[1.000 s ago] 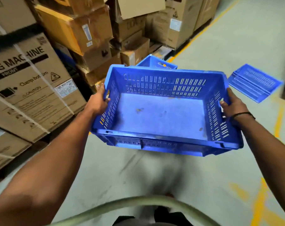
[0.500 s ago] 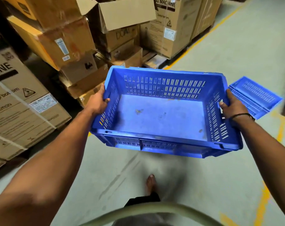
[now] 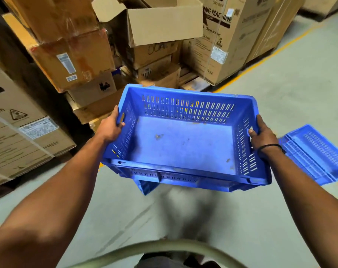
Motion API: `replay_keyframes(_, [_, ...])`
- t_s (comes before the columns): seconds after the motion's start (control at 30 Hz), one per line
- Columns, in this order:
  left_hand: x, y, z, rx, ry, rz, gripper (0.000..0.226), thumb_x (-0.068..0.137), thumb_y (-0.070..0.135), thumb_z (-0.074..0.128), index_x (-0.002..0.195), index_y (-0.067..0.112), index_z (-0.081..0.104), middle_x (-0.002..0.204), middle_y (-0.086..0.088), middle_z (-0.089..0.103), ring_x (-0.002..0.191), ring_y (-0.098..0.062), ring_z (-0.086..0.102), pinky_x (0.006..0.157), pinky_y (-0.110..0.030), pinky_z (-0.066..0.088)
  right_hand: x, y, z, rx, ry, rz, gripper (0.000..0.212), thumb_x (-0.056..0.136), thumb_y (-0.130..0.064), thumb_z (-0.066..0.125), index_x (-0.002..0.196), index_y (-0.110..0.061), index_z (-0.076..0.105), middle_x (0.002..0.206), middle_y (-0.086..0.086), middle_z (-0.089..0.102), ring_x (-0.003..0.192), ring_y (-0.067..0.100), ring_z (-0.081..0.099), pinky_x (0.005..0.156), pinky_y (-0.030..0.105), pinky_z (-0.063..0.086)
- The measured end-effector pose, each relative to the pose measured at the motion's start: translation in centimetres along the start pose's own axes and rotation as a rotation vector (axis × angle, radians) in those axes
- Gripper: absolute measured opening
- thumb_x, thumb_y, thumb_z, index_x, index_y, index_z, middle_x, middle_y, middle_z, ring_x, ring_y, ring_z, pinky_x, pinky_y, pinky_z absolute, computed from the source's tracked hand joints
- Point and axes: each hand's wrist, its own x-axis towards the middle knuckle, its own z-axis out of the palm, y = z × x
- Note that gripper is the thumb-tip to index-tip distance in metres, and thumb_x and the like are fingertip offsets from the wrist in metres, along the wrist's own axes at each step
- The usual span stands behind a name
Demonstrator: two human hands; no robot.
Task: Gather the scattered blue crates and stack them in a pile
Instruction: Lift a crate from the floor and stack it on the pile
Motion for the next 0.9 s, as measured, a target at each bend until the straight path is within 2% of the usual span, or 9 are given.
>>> replay_keyframes(0.13, [2.3,-0.4,0.8,-0.052,0.044,-0.099,0.071,0.093,0.019,0.054,0.151,0.022,0.013,0.140,-0.017,0.047,0.123,-0.036,0.050,0.099,-0.035,0.040,6.1,-2.0,2.5,0.012,-0.080,-0.053,0.061,0.096,-0.025,0.050,0.148,-0.036,0.021,0.140,0.013,0.049,0.119,0.037,0.052,0.099,0.042,0.042])
replay_keyframes(0.33, [3.5,-1.7,3.2,-0.081,0.156,-0.283,0.069,0.092,0.018,0.055,0.149,0.023,0.018,0.133,-0.021,0.054,0.118,-0.038,0.054,0.093,-0.034,0.043,15.0,-5.0,7.7,-0.021,-0.222,-0.178,0.059,0.096,-0.025,0.050,0.148,-0.033,0.023,0.141,0.017,0.047,0.124,0.039,0.048,0.101,0.040,0.037])
replay_keyframes(0.47, [3.0,-3.0,4.7,-0.106,0.235,-0.411,0.071,0.092,0.018,0.056,0.150,0.023,0.017,0.133,-0.021,0.054,0.118,-0.038,0.054,0.093,-0.035,0.043,19.4,-7.2,11.3,-0.082,-0.319,-0.270,0.059,0.095,-0.025,0.051,0.148,-0.033,0.024,0.137,0.020,0.050,0.120,0.040,0.051,0.099,0.040,0.039])
replay_keyframes(0.67, [3.4,-4.1,5.9,-0.082,0.286,-0.538,0.070,0.093,0.017,0.053,0.150,0.019,0.015,0.132,-0.022,0.054,0.112,-0.041,0.056,0.084,-0.038,0.044,24.6,-11.4,16.7,-0.124,-0.446,-0.364,0.059,0.095,-0.025,0.051,0.147,-0.035,0.025,0.139,0.019,0.049,0.121,0.041,0.049,0.100,0.040,0.038])
replay_keyframes(0.8, [4.8,-5.2,7.1,-0.128,0.320,-0.593,0.070,0.093,0.018,0.053,0.150,0.021,0.014,0.129,-0.023,0.056,0.109,-0.041,0.058,0.085,-0.040,0.046,27.3,-13.6,19.5,-0.154,-0.481,-0.455,0.060,0.095,-0.022,0.051,0.148,-0.030,0.025,0.144,0.018,0.043,0.125,0.042,0.046,0.101,0.041,0.036])
replay_keyframes(0.9, [5.5,-5.5,8.0,-0.163,0.339,-0.647,0.069,0.093,0.019,0.053,0.150,0.023,0.015,0.128,-0.022,0.057,0.107,-0.041,0.059,0.084,-0.040,0.047,29.2,-14.9,21.4,-0.182,-0.488,-0.489,0.059,0.096,-0.021,0.050,0.148,-0.028,0.025,0.141,0.019,0.046,0.122,0.044,0.048,0.099,0.042,0.038])
